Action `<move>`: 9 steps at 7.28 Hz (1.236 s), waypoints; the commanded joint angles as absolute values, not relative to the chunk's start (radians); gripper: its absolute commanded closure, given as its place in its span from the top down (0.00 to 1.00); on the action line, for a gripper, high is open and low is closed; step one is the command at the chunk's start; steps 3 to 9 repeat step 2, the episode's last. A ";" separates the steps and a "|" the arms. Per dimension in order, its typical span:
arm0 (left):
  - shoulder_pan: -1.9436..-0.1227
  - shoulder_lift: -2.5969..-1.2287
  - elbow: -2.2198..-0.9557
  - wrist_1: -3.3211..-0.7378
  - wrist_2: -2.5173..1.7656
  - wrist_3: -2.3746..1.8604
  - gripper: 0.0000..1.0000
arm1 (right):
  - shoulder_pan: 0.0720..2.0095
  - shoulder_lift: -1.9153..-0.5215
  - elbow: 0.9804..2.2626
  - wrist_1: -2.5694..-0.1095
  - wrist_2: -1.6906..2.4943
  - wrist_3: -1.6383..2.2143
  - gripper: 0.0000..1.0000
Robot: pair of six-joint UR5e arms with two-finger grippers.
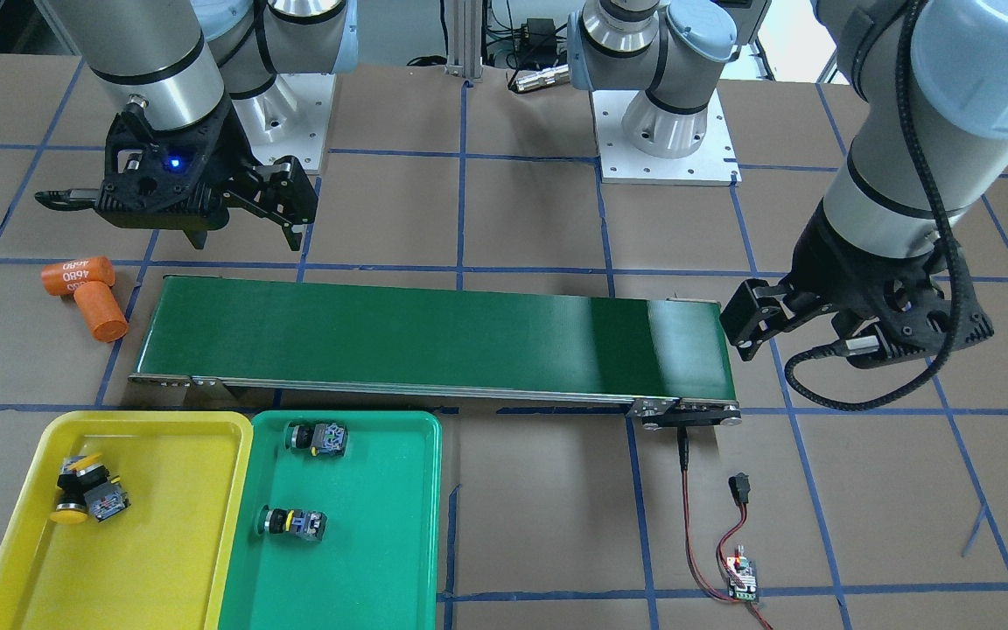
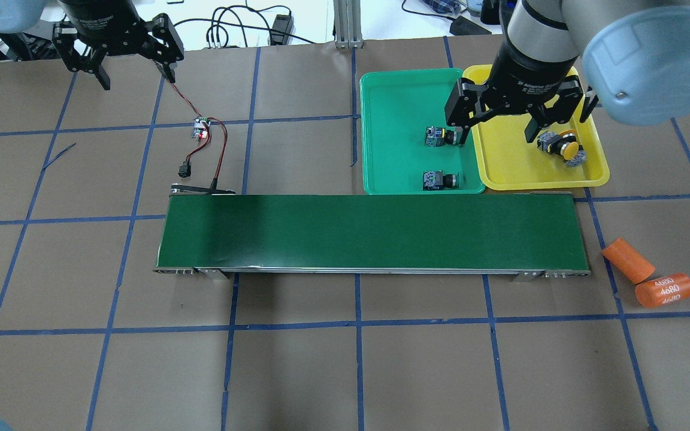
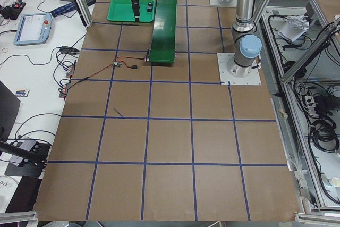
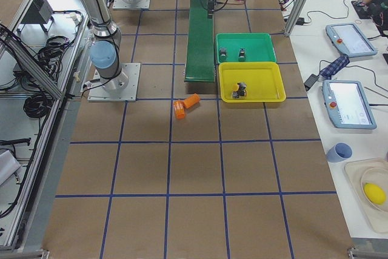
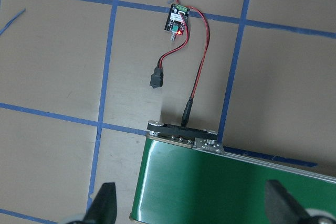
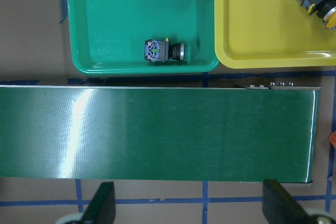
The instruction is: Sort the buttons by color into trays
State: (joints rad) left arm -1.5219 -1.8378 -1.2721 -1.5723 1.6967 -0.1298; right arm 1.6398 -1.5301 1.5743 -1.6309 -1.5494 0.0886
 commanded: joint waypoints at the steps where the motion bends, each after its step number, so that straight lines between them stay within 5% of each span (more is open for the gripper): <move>1: -1.522 -1.838 -1.270 -1.572 1.694 -0.130 1.00 | 1.640 -1.526 1.575 -1.632 -1.551 0.089 1.00; 9: -1.523 -1.838 -1.272 -1.572 1.695 -0.132 1.00 | 1.640 -1.526 1.575 -1.632 -1.551 0.089 1.00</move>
